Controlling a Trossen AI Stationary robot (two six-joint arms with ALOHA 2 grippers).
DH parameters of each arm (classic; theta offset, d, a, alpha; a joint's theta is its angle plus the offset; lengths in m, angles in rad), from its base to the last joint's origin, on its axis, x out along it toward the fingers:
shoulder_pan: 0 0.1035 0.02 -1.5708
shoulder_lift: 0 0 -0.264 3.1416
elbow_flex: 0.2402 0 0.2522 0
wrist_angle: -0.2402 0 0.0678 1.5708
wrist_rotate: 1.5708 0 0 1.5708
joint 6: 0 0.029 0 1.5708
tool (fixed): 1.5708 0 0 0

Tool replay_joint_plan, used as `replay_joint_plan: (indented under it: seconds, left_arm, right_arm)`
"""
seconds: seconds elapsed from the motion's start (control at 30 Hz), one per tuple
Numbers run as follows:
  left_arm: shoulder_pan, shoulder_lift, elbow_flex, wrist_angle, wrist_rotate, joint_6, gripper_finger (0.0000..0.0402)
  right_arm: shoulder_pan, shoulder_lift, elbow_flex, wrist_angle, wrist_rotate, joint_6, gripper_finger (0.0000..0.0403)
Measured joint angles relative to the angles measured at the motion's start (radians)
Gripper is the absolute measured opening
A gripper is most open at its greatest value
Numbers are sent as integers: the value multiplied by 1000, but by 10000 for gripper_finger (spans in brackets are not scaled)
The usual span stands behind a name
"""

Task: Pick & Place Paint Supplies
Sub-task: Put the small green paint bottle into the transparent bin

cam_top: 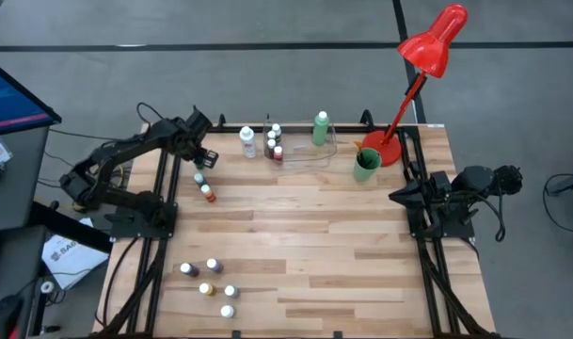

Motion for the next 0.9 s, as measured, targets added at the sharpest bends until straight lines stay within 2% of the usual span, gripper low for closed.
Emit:
replay_joint_plan:
  seconds: [0.23,0.7,0.9]
  left_arm:
    - [-20,3,93,-33,97,-66,92]
    - [-129,5,465,-102,97,-148,92]
    - [-181,79,631,-95,99,-157,92]
  right_arm:
    - [0,0,0,0,0,0,21]
    - [0,0,0,0,0,0,21]
    - [0,0,0,0,0,0,21]
